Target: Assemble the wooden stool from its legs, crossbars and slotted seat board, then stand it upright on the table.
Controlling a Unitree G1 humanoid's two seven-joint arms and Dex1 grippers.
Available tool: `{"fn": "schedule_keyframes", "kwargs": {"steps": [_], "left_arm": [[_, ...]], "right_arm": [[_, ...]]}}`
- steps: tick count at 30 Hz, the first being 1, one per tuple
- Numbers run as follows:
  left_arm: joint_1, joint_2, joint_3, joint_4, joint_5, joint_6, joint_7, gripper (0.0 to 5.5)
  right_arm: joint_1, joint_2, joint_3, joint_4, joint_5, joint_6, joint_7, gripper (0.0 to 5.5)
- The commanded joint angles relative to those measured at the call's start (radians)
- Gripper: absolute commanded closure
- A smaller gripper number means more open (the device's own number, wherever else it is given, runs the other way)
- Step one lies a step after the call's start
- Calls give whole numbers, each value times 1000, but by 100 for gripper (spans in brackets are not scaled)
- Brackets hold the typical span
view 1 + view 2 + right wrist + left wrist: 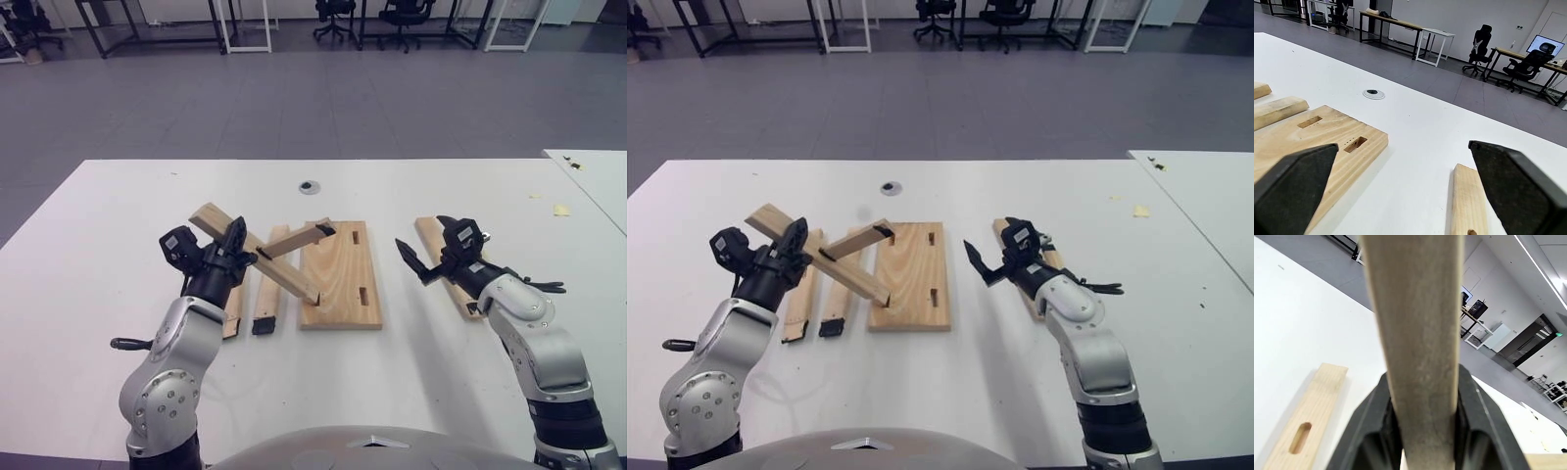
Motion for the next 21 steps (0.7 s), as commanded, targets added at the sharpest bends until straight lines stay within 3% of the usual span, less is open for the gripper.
{"fn": "schedule_keyframes", "kwargs": {"steps": [1, 7, 15, 21], "left_arm": [[16, -9, -74, -74, 119, 80, 146, 448], [-8, -80, -290, -173, 269, 161, 300, 448], [51, -1, -515, -215, 535, 157, 278, 448], [110, 15, -674, -93, 728, 42, 254, 448]], "right_arm": [[-32, 26, 39, -34, -20, 31, -23, 53], [-99, 39, 79, -50, -21, 106, -22, 53], [-145, -14, 63, -4, -44, 114, 5, 53], [-199, -55, 66, 64, -68, 98, 36, 53]]}}
